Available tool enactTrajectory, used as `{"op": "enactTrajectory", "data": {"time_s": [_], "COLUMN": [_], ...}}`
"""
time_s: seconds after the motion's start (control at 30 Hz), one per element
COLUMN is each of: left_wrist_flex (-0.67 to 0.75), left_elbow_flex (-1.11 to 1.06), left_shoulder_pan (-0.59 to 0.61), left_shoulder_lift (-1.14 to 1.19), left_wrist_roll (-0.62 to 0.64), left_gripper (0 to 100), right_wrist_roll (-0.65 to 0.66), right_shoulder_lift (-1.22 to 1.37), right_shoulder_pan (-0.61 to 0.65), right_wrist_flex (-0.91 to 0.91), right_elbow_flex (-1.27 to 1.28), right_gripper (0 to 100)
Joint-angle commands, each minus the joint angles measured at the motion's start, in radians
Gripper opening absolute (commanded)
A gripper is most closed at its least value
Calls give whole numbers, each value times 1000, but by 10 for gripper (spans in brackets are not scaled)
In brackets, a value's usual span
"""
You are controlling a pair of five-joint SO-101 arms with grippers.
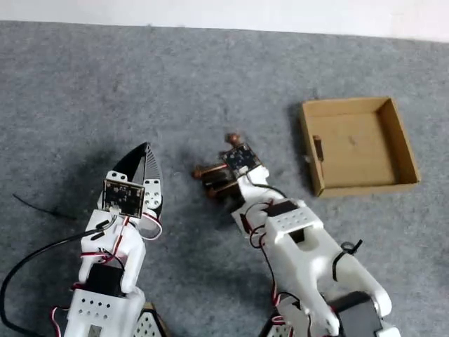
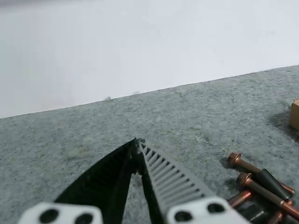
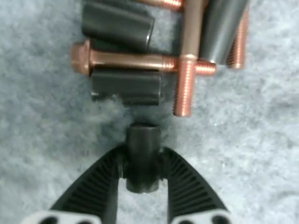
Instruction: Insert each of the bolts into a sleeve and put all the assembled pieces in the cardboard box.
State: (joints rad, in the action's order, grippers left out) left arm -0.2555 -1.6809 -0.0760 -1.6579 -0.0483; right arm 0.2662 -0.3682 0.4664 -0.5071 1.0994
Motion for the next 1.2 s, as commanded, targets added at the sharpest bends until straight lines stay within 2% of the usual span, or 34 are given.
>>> {"op": "enactTrajectory", "data": {"time_s": [0.0,0.23,0.33,0.47,0.63,0.8,1.0,1.17], "left_wrist_flex": [-5,-3,-31,-166,-169,-52,-29,-32], "left_elbow_flex": [-19,-18,7,81,96,216,512,631], "left_shoulder_pan": [5,5,5,4,5,-36,-134,-194], "left_shoulder_lift": [-19,-19,-8,-8,42,423,1056,1259], "left_wrist_roll": [-8,-8,-6,-6,-6,-8,-97,-106], "left_gripper": [7,7,7,7,7,8,8,42], "right_wrist_roll": [3,3,3,3,3,3,3,3], "right_shoulder_lift": [-182,-647,-851,-1093,-1330,-1469,-1455,-1455], "right_shoulder_pan": [-30,-38,-38,-71,-111,-113,-113,-113], "right_wrist_flex": [22,199,199,196,186,33,21,21], "right_elbow_flex": [47,369,461,570,674,693,693,693], "right_gripper": [5,5,5,5,5,5,5,5]}}
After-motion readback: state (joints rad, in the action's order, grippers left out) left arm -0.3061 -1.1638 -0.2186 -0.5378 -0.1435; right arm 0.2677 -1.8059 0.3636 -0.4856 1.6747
